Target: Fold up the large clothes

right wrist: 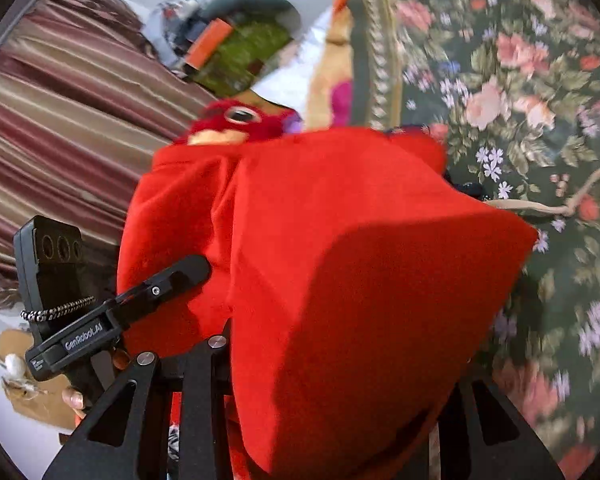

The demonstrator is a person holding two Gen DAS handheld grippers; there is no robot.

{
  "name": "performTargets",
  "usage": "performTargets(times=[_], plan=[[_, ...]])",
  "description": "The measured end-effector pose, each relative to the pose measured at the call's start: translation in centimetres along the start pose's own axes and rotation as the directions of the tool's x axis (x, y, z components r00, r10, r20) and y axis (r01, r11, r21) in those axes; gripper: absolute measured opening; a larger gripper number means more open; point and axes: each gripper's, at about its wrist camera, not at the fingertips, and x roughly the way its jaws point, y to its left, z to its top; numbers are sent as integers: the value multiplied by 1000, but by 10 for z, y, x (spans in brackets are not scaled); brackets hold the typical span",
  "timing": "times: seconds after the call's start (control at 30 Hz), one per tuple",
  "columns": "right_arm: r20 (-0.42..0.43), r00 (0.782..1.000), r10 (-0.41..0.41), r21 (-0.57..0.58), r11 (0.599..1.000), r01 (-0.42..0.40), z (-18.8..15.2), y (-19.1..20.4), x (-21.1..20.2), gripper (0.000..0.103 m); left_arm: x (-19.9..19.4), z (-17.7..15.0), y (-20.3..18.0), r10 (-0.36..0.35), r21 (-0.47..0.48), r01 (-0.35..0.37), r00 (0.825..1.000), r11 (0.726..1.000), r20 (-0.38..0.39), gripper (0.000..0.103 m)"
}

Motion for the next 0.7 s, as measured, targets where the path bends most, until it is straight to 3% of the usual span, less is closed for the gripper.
performTargets(times=[0.13,0.2,0.3,0.43,0.53,0.57,0.63,0.67,0.7], plan=[[-9,1000,-4,-49,999,3,11,-8,5,36,14,2,31,-70,-66,71,997,995,17,68],[-9,997,-76,-121,990,74,9,-2,-6,45,17,-2,42,-97,-89,98,995,991,17,72],[32,979,-203,-216,955,205,6,7,-28,48,12,-5,47,-69,-94,71,997,993,22,74],[132,941,-311,-261,905,336,-3,21,-65,49,-16,-9,22,63,40,-66,995,997,83,74],[205,920,-334,-291,877,383,-12,37,-82,54,-55,-19,-2,134,171,-169,970,971,201,74],[217,919,-329,-300,874,383,-14,43,-83,58,-63,-22,-6,142,197,-188,964,962,223,74],[240,921,-308,-304,877,372,-24,51,-86,76,-74,-29,-12,167,233,-228,953,945,254,84],[245,922,-299,-302,880,366,-28,54,-85,77,-78,-35,-13,185,246,-251,947,936,263,92],[239,926,-291,-300,885,355,-31,55,-78,78,-79,-40,-12,195,252,-263,945,931,264,94]])
